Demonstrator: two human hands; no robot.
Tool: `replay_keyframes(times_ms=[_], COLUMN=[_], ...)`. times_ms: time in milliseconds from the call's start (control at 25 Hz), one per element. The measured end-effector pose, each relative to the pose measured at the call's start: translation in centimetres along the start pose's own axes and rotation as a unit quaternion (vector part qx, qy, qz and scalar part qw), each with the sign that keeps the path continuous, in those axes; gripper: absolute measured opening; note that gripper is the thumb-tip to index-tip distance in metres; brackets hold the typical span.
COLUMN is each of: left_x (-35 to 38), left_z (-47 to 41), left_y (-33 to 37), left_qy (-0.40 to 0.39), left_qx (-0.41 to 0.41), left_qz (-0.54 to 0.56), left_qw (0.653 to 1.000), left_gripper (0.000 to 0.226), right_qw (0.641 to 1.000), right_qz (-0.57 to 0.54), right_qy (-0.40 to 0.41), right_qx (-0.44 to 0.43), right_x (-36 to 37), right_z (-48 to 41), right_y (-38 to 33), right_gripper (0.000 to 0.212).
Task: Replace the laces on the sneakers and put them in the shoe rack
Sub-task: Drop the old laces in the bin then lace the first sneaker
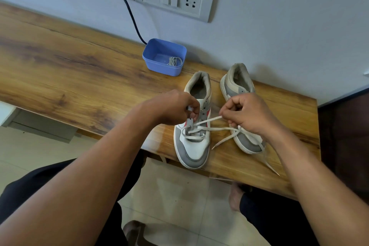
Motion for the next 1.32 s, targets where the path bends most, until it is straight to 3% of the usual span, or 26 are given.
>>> replay_keyframes(times_ms=[160,320,440,600,800,920,1080,1320], left_x=[0.1,0.1,0.1,0.2,0.2,0.2,0.1,-0.1], left_z=[-0.1,0.0,-0.1,-0.1,-0.3,-0.3,-0.2,0.2], left_y=[0.0,-0.1,0.0,0.0,0.1,0.1,0.2,0.2], left_qy=[0.002,-0.001,0.0,-0.002,0.004,0.008,0.006,0.009], left_qx=[-0.005,-0.007,-0.007,-0.005,-0.002,0.003,-0.004,0.0], left_qz=[-0.005,-0.001,-0.005,-0.006,-0.017,-0.017,-0.018,-0.014], left_qw=[1.0,1.0,1.0,1.0,1.0,1.0,1.0,1.0], left_gripper=[0.02,0.021,0.021,0.021,0.019,0.019,0.021,0.022], right_qw=[0.995,1.0,0.997,1.0,0.995,0.998,0.995,0.997], right_qz=[0.002,0.002,-0.001,0.005,-0.018,-0.022,-0.026,-0.025], right_qy=[-0.094,-0.014,-0.074,-0.009,-0.097,-0.059,-0.094,-0.074], right_qx=[-0.016,-0.004,-0.002,-0.013,-0.014,-0.011,-0.006,-0.002], right_x=[3.6,1.0,2.8,0.6,3.6,2.2,3.7,2.7], right_z=[0.9,-0.1,0.6,0.0,0.8,0.3,0.8,0.3], right_y=[-1.0,-0.1,-0.6,-0.5,-1.4,-0.7,-0.7,-0.7], right_gripper=[0.005,0.004,0.005,0.008,0.009,0.005,0.005,0.004])
Point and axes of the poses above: each hand's wrist, its own z-axis away from the middle knuckle, its own x-axis out of the palm, y = z × x, the point moved 8 cm from there along -z, towards the middle knuckle, and after that the axes turned 1 degree about -z, right-handed, at the moved point
